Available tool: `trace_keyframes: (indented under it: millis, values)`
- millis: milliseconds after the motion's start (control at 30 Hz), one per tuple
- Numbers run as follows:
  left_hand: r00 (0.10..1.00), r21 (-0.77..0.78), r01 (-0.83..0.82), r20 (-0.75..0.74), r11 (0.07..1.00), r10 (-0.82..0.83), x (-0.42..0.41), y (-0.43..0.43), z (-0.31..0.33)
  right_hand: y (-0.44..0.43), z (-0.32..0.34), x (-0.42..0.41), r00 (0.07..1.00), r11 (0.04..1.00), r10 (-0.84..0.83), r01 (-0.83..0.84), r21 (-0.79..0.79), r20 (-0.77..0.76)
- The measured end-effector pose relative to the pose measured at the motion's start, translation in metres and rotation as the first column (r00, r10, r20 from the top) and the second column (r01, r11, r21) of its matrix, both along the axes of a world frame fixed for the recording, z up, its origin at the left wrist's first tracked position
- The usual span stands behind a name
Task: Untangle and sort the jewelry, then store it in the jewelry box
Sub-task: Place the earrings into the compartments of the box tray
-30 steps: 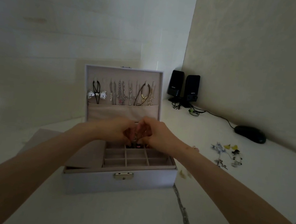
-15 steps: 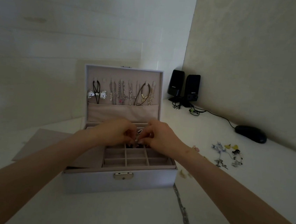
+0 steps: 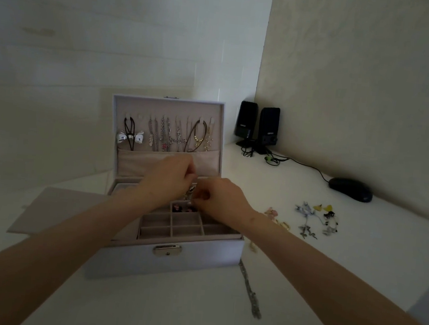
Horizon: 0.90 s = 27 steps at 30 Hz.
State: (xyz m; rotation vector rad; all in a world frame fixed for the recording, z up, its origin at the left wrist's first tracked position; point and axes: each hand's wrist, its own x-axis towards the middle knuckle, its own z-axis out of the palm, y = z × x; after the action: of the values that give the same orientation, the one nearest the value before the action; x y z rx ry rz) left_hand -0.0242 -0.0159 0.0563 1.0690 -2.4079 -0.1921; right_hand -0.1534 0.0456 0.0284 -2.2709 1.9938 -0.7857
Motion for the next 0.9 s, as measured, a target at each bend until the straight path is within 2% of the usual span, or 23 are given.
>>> trace_keyframes:
  millis: [100, 200, 333, 433, 500, 600, 800, 900]
  values:
    - [0.999, -0.005, 0.007, -0.043, 1.0, -0.007, -0.008, 0.012, 0.002, 0.01, 0.005, -0.018, 0.983, 0.998, -0.033, 0.043, -0.05, 0.181]
    - [0.996, 0.024, 0.092, -0.005, 0.995, -0.092, -0.026, 0.024, 0.003, 0.017, 0.01, -0.061, 0.943, 0.972, -0.198, 0.224, -0.07, 0.267]
    - [0.96, 0.0, 0.221, 0.174, 0.975, -0.218, -0.074, 0.036, -0.004, 0.024, 0.003, -0.122, 0.911, 0.918, -0.38, 0.351, 0.183, 0.16]
    - [0.929, 0.096, 0.191, 0.303, 0.977, -0.212, -0.121, 0.034, -0.016, 0.024, -0.013, -0.141, 0.916, 0.876, -0.399, 0.369, 0.311, 0.037]
    - [0.913, 0.221, 0.148, 0.343, 0.964, -0.219, -0.147, 0.026, -0.025, 0.02, -0.022, -0.145, 0.92, 0.867, -0.392, 0.375, 0.328, -0.014]
    - [0.907, 0.373, 0.112, 0.34, 0.921, -0.248, -0.169, 0.014, -0.037, 0.015, -0.029, -0.149, 0.918, 0.87, -0.397, 0.378, 0.316, -0.005]
    - [0.933, 0.396, 0.09, 0.288, 0.914, -0.217, -0.182, -0.004, -0.055, 0.013, -0.032, -0.154, 0.895, 0.875, -0.424, 0.366, 0.317, 0.137]
    - [0.935, 0.396, 0.101, 0.276, 0.913, -0.224, -0.183, -0.005, -0.056, 0.013, -0.034, -0.153, 0.888, 0.879, -0.43, 0.371, 0.3, 0.16]
